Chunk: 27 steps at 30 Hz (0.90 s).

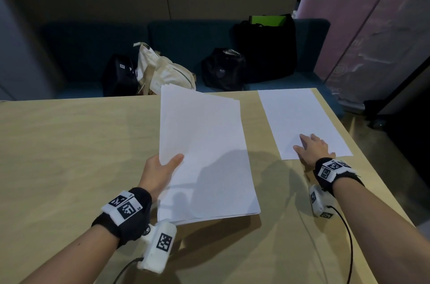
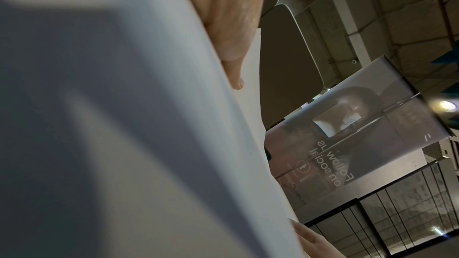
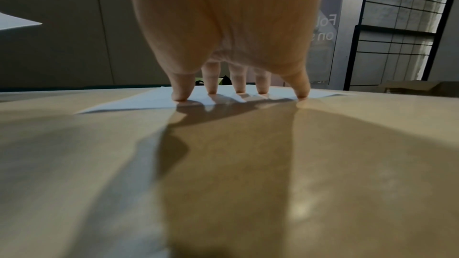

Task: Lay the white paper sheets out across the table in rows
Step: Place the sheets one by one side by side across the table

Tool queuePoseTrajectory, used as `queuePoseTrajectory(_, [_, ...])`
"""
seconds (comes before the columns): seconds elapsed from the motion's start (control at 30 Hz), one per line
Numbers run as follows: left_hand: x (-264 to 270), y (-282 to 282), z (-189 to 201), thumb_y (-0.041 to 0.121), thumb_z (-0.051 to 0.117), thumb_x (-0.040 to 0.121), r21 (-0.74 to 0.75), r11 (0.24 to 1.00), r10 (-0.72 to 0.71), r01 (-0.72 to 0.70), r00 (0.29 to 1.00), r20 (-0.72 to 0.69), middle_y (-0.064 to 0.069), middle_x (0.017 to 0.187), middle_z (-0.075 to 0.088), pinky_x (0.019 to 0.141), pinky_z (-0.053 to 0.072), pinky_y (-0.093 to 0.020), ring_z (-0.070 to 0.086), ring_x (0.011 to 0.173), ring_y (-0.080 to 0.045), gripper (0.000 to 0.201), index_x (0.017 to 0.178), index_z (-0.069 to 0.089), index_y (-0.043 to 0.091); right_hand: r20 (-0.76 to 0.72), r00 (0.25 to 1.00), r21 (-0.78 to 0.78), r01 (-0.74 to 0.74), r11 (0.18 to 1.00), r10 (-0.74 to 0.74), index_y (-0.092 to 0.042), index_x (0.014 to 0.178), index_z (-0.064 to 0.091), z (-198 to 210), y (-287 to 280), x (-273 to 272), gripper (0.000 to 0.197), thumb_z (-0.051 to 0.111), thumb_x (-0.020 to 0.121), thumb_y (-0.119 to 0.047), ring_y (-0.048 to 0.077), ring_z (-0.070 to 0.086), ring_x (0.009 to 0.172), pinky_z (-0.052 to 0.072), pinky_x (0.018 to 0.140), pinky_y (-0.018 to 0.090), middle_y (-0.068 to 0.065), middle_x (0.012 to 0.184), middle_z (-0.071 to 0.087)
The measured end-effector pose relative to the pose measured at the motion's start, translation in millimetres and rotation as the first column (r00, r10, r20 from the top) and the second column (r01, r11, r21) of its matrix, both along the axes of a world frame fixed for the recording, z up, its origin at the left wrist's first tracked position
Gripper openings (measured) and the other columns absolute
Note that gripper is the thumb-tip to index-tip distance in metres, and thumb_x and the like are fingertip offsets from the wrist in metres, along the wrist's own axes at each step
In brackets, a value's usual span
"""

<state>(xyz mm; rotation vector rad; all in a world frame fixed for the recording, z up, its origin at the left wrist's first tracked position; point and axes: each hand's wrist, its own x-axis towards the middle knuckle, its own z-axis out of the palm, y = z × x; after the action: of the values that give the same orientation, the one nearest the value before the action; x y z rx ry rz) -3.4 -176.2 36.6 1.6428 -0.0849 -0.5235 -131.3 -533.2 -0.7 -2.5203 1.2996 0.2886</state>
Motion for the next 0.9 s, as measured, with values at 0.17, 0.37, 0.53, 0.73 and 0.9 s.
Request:
queuePoseTrajectory(0.17, [-1.7,0.4,-0.2,0.015,0.060,0.089,0.009,1.000,0.001,-0.001,1.000,-0.001,0.007,0.091,0.067,0.066,0.048,-0.019,0.064,0.082,-0.006,0.014,0.103,0.061,0.016,0.003,1.000,0.000,0.021,1.000,-0.021,-0.027,0.137,0.036,-0.5,-5.1,-2.4,0.045,0.040,0.093,-0.037,0.030,0.027,0.137,0.024,0.106,0.059,0.004,0.152,0.027])
queuePoseTrajectory(0.37, [-3.4,-1.5,-0.8,0.014,0.060,0.089,0.019,1.000,-0.002,0.002,1.000,-0.002,0.005,0.091,0.067,0.066,0.047,-0.019,0.064,0.082,-0.007,0.017,0.106,0.061,0.013,0.011,0.999,0.010,0.036,0.999,-0.036,-0.027,0.140,0.033,-0.7,-5.8,-4.5,0.048,0.040,0.094,-0.036,0.029,0.023,0.140,0.021,0.108,0.059,0.004,0.154,0.024])
queuePoseTrajectory(0.53, [-3.5,-1.2,-2.2,0.013,0.060,0.089,0.020,1.000,0.002,-0.002,1.000,-0.004,0.006,0.089,0.067,0.064,0.047,-0.018,0.064,0.079,-0.007,0.015,0.104,0.061,0.012,0.017,0.999,0.009,0.044,0.999,-0.044,-0.026,0.140,0.035,0.8,-4.6,-4.6,0.047,0.041,0.094,-0.036,0.030,0.025,0.138,0.022,0.108,0.059,0.005,0.153,0.026])
queuePoseTrajectory(0.73, [-2.4,1.5,-4.4,0.014,0.061,0.088,0.028,1.000,0.013,-0.012,1.000,-0.013,0.005,0.089,0.067,0.068,0.048,-0.021,0.064,0.081,-0.010,0.017,0.105,0.062,0.011,0.013,0.999,0.007,0.037,0.999,-0.037,-0.022,0.135,0.040,1.7,-6.6,-4.1,0.045,0.043,0.093,-0.036,0.032,0.029,0.136,0.024,0.107,0.059,0.007,0.151,0.030])
queuePoseTrajectory(0.9, [-1.5,1.2,-4.0,0.015,0.061,0.088,0.040,0.999,0.003,-0.003,1.000,-0.002,0.005,0.092,0.068,0.070,0.048,-0.021,0.065,0.084,-0.009,0.019,0.107,0.063,0.012,0.022,0.999,0.017,0.047,0.999,-0.048,-0.024,0.138,0.039,1.5,-7.9,-3.7,0.047,0.045,0.093,-0.036,0.033,0.028,0.138,0.023,0.110,0.058,0.006,0.154,0.026])
